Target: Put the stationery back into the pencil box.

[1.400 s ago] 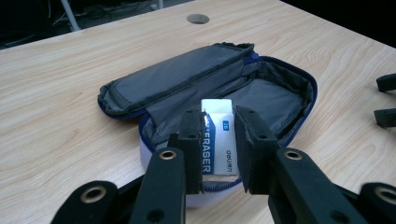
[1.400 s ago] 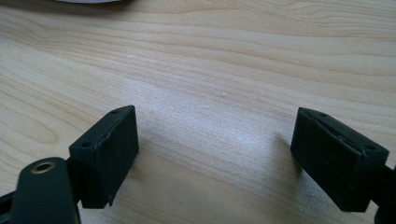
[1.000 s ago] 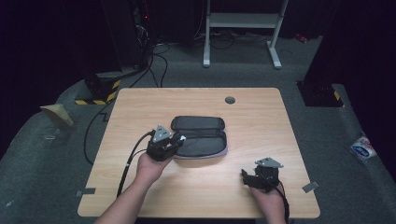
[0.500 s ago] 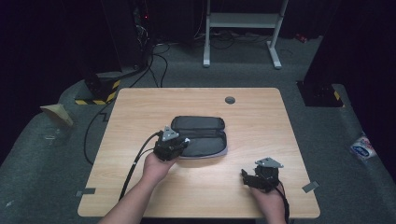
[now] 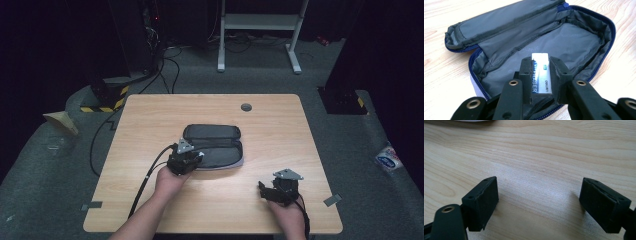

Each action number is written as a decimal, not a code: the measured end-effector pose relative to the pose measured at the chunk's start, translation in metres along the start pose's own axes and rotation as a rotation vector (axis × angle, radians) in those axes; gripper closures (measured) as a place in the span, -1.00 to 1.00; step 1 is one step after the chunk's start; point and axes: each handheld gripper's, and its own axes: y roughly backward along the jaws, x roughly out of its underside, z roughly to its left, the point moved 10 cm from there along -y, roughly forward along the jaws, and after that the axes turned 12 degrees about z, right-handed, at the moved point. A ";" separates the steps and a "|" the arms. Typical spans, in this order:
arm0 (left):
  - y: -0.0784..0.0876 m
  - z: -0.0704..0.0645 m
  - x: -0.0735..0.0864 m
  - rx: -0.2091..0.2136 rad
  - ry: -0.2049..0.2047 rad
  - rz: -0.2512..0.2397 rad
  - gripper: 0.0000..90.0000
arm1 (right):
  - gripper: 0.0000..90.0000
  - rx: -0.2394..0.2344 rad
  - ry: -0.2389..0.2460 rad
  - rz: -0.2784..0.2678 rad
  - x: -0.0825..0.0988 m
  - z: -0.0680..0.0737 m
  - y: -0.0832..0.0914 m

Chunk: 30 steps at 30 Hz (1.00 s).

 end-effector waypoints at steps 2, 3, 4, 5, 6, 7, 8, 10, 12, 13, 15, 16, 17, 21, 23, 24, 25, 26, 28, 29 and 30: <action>-0.001 0.000 0.001 -0.004 -0.001 0.004 0.61 | -0.65 0.001 0.002 0.000 0.000 0.000 0.000; -0.001 0.000 0.001 -0.005 0.000 0.005 0.61 | -0.65 0.000 0.000 0.000 0.000 0.000 0.000; -0.001 0.000 0.001 -0.008 0.002 0.005 0.60 | -0.65 0.001 0.002 0.000 0.000 0.000 0.000; -0.001 0.000 0.002 -0.006 0.007 0.006 0.59 | -0.65 0.000 0.000 0.000 0.000 0.000 0.000; -0.001 0.001 0.002 -0.007 0.004 0.006 0.57 | -0.65 0.000 0.000 0.000 0.000 0.000 0.000; -0.001 0.002 0.002 -0.012 -0.001 0.005 0.54 | -0.65 0.001 0.002 -0.001 0.000 0.000 0.000; 0.000 0.001 0.002 -0.012 0.001 0.003 0.52 | -0.65 0.001 0.002 -0.001 0.000 0.000 0.000; 0.001 0.002 0.001 -0.014 0.001 0.000 0.50 | -0.65 0.001 0.002 -0.001 0.000 0.000 0.000; 0.003 0.001 0.001 -0.009 0.005 -0.003 0.50 | -0.65 0.001 0.002 0.000 0.000 0.000 0.000; 0.004 0.002 0.001 -0.014 0.001 -0.007 0.50 | -0.65 0.001 0.002 -0.001 0.000 0.000 0.000; 0.005 0.002 0.001 -0.010 0.006 -0.011 0.49 | -0.65 0.001 0.002 -0.001 0.000 0.000 0.000; 0.005 0.002 0.001 -0.011 0.007 -0.012 0.47 | -0.65 0.001 0.002 -0.001 0.000 0.000 0.000; 0.006 0.003 0.000 -0.012 0.009 -0.018 0.47 | -0.65 0.001 0.002 0.000 0.000 0.000 0.000; 0.009 0.006 0.000 -0.015 0.014 -0.025 0.41 | -0.65 0.001 0.002 -0.001 0.000 0.000 0.000; 0.011 0.007 0.000 -0.016 0.017 -0.029 0.37 | -0.65 0.001 0.001 0.000 0.000 0.000 0.000; 0.011 0.008 0.000 -0.015 0.020 -0.031 0.37 | -0.65 0.001 0.001 0.000 0.000 0.000 0.000; 0.013 0.008 0.000 -0.013 0.025 -0.035 0.35 | -0.65 0.001 0.001 -0.001 0.000 0.000 0.000; 0.013 0.009 0.000 -0.014 0.023 -0.036 0.32 | -0.65 0.000 -0.002 0.000 0.000 0.000 0.000; 0.016 0.011 0.000 -0.018 0.021 -0.040 0.29 | -0.65 0.000 -0.002 0.000 0.000 0.000 0.000; 0.017 0.012 0.000 -0.018 0.022 -0.042 0.27 | -0.65 0.001 -0.002 0.000 0.000 0.000 0.000; 0.018 0.012 0.000 -0.014 0.028 -0.043 0.24 | -0.65 0.001 -0.002 0.000 0.000 0.000 0.000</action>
